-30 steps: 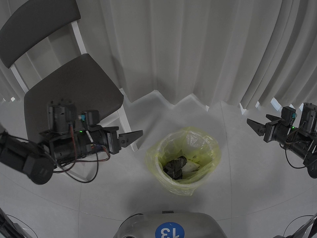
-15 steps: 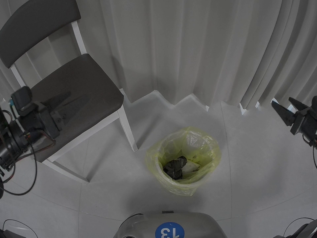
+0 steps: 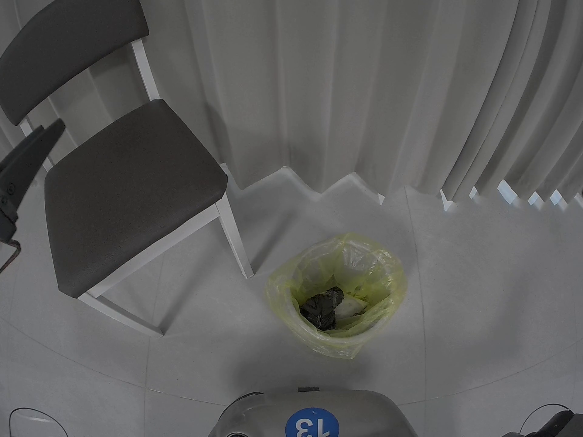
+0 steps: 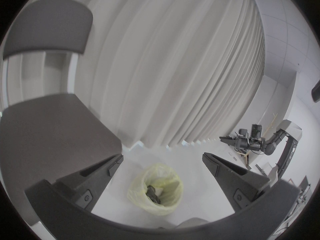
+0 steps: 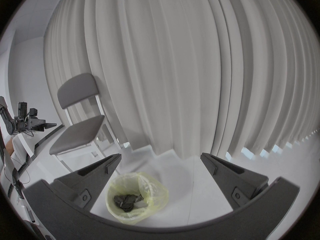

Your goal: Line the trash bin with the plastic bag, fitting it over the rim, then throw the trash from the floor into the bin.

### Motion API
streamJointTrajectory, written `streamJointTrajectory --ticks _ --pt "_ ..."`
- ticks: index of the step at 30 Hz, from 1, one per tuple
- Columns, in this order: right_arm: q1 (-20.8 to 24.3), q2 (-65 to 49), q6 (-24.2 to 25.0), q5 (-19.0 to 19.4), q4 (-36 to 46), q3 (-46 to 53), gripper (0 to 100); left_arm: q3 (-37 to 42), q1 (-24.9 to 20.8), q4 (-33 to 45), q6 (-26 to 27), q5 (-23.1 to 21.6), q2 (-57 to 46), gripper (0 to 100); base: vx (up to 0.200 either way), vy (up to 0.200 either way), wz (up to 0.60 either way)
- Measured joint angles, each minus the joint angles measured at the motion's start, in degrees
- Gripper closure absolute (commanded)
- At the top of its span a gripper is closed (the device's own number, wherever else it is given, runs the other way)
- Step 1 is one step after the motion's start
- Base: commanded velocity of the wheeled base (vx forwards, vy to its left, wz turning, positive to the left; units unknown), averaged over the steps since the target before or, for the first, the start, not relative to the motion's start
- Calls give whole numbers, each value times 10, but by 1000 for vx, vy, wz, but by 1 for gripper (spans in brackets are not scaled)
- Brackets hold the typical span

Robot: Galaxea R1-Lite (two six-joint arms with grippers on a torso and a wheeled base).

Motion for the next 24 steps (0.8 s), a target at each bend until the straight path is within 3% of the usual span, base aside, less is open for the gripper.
streamJointTrajectory --ticks 5,15,20,24 --pt "-12 -96 3 5 140 -39 0 -7 7 28 2 21 -56 0 0 0 0" --pt "-63 -291 46 26 312 -51 0 -41 33 223 4 29 -204 0 0 0 0" --pt "-69 -372 69 27 371 -47 0 -46 54 281 2 27 -277 0 0 0 0" --pt "-71 -406 97 -2 385 -38 0 -42 84 320 -1 22 -336 0 0 0 0"
